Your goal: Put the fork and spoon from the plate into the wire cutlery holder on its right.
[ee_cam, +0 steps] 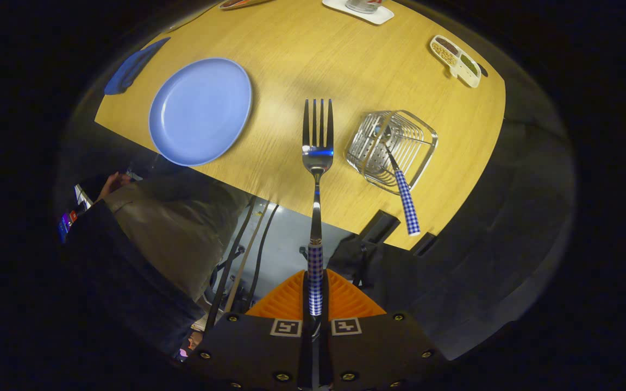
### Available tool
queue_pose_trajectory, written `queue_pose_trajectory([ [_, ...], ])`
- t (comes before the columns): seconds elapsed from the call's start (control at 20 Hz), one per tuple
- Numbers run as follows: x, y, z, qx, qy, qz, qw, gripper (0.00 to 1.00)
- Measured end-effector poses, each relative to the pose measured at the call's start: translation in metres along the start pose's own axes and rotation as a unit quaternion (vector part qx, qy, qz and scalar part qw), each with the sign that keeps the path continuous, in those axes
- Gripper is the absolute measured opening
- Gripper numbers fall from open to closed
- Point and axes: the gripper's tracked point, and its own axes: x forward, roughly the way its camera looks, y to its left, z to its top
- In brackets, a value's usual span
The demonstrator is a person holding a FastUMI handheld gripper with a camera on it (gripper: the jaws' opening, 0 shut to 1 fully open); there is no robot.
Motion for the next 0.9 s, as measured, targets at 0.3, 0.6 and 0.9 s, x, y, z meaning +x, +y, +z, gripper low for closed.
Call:
queue_pose_trajectory([
  [0.3, -0.008, -0.026, -0.014, 0.025, 0.026, 0.009, 0.999, 0.05],
  [0.6, -0.005, -0.042, -0.016, 0.034, 0.064, 0.021, 0.997, 0.05],
  [0.9, 0.0, -0.06, -0.008, 0.035, 0.14, 0.028, 0.989, 0.06],
])
